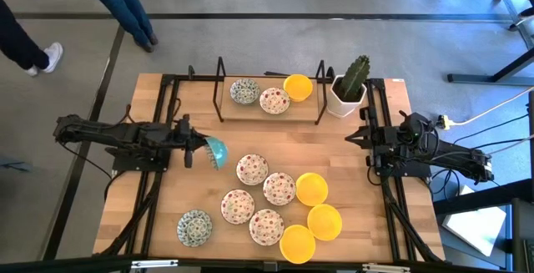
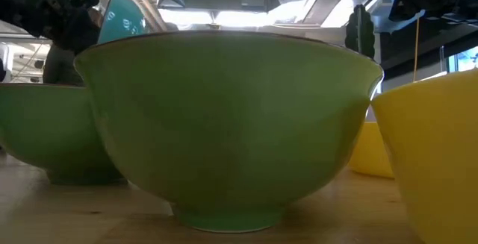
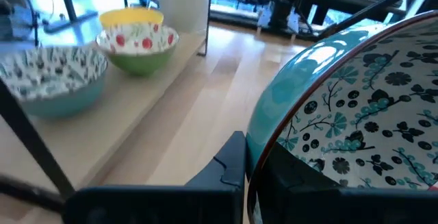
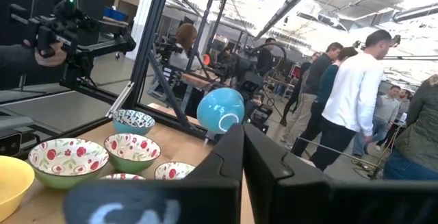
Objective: Pick & Place Mini bowls
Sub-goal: Stack the blue patterned bowl on the blue patterned bowl on the shelf
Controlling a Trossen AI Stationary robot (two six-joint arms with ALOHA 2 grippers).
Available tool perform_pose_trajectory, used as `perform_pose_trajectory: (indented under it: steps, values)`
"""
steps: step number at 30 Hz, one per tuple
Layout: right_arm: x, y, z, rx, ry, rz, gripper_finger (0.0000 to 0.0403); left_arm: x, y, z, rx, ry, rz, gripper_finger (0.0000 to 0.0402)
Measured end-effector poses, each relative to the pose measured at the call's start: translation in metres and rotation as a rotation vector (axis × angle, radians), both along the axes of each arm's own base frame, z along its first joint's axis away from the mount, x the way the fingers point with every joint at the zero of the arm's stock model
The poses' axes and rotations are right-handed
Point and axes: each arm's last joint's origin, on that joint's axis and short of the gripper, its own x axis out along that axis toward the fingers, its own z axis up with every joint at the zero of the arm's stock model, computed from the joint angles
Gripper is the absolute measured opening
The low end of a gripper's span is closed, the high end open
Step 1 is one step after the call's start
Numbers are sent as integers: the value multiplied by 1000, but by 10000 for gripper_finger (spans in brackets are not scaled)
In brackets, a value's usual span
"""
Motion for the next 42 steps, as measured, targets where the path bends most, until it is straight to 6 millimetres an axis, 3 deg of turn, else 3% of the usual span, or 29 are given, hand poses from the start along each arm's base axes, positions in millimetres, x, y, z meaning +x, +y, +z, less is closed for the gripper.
perform_pose_trajectory:
  steps: [3, 13, 22, 27, 33, 42]
  values:
    - [0, 0, 0, 0, 0, 0, 10, 1, 1, 12, 36, -65, 16, 8]
    - [0, 0, 0, -1, 0, 0, 10, 6, 11, 102, 190, -38, 185, 8]
    - [0, 0, 0, -1, 0, 0, 10, 39, 44, 192, 278, 120, 390, 8]
    - [0, 0, 0, -1, 0, 0, 10, 70, 76, 225, 260, 251, 462, 8]
    - [0, 0, 0, -1, 0, 0, 10, 111, 120, 244, 228, 376, 440, 8]
    - [0, 0, 0, -1, 0, 0, 10, 152, 189, 224, 73, 618, 383, 8]
